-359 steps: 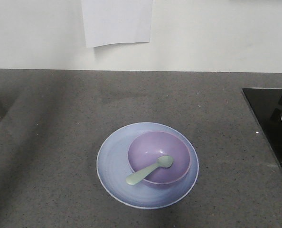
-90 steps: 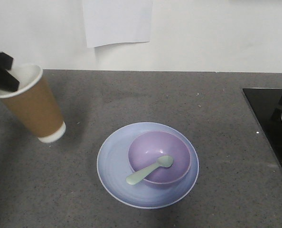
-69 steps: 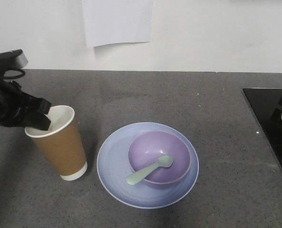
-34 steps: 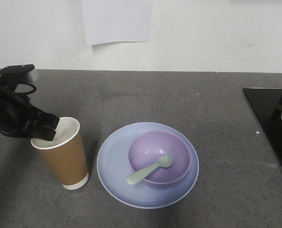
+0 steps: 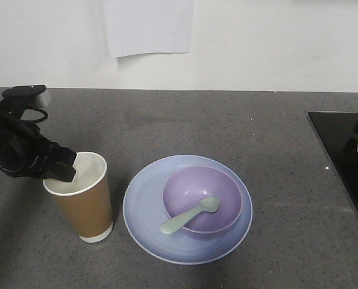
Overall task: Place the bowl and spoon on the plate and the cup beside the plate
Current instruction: 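Set the brown cup down beside the plate with the left gripper, then open the left gripper and withdraw it from the cup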
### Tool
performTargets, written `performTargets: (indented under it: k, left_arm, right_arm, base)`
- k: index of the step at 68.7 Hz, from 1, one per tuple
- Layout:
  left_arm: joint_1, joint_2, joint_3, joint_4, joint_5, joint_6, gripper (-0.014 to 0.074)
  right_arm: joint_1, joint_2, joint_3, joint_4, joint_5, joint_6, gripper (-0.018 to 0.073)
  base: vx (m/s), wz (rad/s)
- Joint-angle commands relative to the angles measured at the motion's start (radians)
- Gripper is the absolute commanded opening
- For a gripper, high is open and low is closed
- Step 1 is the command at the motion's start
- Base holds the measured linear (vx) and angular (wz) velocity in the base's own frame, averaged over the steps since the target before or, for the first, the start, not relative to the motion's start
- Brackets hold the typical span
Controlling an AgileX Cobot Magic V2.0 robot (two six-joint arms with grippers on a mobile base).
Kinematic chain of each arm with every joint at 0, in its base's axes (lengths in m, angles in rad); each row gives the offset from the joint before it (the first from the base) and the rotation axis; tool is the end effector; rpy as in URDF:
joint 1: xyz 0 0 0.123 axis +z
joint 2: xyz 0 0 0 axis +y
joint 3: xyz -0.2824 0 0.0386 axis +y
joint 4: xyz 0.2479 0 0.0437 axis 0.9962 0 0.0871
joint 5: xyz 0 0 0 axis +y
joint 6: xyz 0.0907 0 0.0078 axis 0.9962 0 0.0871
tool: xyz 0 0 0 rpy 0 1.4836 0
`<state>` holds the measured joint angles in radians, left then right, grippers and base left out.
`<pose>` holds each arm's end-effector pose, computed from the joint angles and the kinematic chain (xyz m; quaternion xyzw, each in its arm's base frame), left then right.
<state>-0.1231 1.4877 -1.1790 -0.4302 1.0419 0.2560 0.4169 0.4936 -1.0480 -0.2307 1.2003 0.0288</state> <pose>0.2872 -0.0686 0.2941 0.1051 0.9629 -0.1882 0.1624 0.0382 -0.0043 0.4119 -0.1523 0.8555 -0.0048 0.4948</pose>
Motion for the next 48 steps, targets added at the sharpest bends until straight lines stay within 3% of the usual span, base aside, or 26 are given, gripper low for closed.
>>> performTargets:
  k: [1, 11, 31, 48]
  left_arm:
    - [-0.008, -0.032, -0.020, -0.028, -0.021, -0.001, 0.0305]
    - [-0.008, -0.032, -0.020, -0.028, -0.015, -0.002, 0.0347]
    - [-0.007, -0.111, -0.029, -0.027, -0.060, -0.004, 0.0347]
    - [-0.007, -0.227, -0.143, -0.027, -0.068, -0.004, 0.0345]
  right_arm:
    - [-0.002, 0.010, -0.020, -0.014, -0.062, -0.002, -0.0005]
    - [-0.002, 0.010, -0.020, -0.015, -0.062, -0.002, -0.0005]
    - [-0.002, 0.010, -0.020, -0.024, -0.080, -0.002, -0.0005]
    - [-0.002, 0.010, -0.020, -0.054, -0.215, -0.002, -0.0005]
  base:
    - [0.00, 0.00]
    - [0.00, 0.00]
    - [0.00, 0.00]
    - [0.00, 0.00]
